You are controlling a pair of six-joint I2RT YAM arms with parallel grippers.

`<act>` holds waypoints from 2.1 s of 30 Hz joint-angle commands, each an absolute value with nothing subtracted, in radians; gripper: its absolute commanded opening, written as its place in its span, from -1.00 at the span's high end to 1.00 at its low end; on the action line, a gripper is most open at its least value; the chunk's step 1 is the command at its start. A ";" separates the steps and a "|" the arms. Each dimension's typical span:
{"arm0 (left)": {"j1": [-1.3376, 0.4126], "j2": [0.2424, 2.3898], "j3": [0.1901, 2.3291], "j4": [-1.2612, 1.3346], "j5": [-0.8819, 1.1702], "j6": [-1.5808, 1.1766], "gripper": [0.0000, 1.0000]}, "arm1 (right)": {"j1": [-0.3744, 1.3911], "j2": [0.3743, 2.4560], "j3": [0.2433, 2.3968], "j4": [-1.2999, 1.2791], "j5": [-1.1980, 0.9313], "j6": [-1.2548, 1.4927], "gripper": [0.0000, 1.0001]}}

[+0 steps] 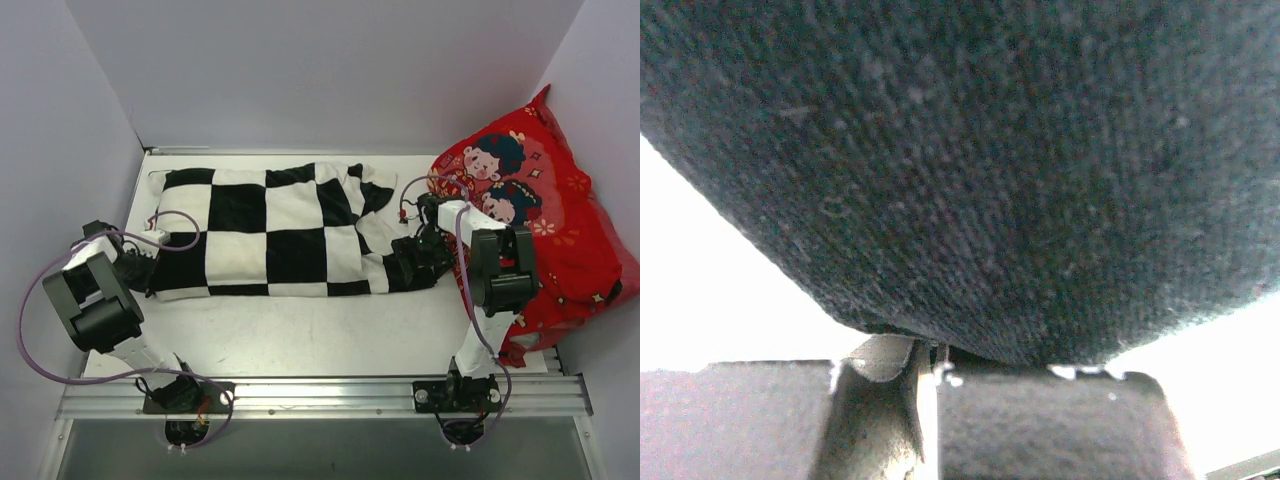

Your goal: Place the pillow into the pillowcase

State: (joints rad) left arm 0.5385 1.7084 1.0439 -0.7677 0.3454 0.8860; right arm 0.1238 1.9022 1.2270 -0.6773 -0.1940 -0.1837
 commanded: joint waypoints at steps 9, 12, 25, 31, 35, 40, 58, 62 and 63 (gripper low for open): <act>0.543 1.655 1.107 -0.842 0.497 0.864 1.00 | 0.126 1.898 1.348 -0.748 -0.446 -0.235 1.00; 0.543 1.637 1.182 -0.856 0.546 0.815 1.00 | 0.074 1.812 1.423 -0.750 -0.625 -0.239 1.00; 0.557 1.520 1.617 -0.657 0.801 0.254 1.00 | -0.158 1.590 1.802 -0.629 -0.805 0.049 1.00; 0.704 1.332 1.603 -0.328 0.857 -0.050 1.00 | -0.270 1.358 1.752 -0.461 -0.747 0.196 1.00; 0.842 1.217 1.589 -0.134 0.835 -0.190 1.00 | -0.336 1.224 1.755 -0.387 -0.681 0.258 1.00; 0.877 1.200 1.675 -0.071 0.818 -0.225 1.00 | -0.360 1.219 1.838 -0.365 -0.609 0.247 1.00; 0.311 1.799 1.676 -0.106 0.287 0.190 1.00 | -0.127 1.941 2.033 -0.158 -0.222 0.008 1.00; 0.299 2.133 2.059 -0.277 0.198 0.227 0.49 | -0.130 2.212 2.402 -0.244 -0.111 -0.046 0.01; 0.299 2.172 2.138 -0.328 0.140 0.227 0.03 | -0.133 2.241 2.425 -0.264 -0.095 -0.052 -0.36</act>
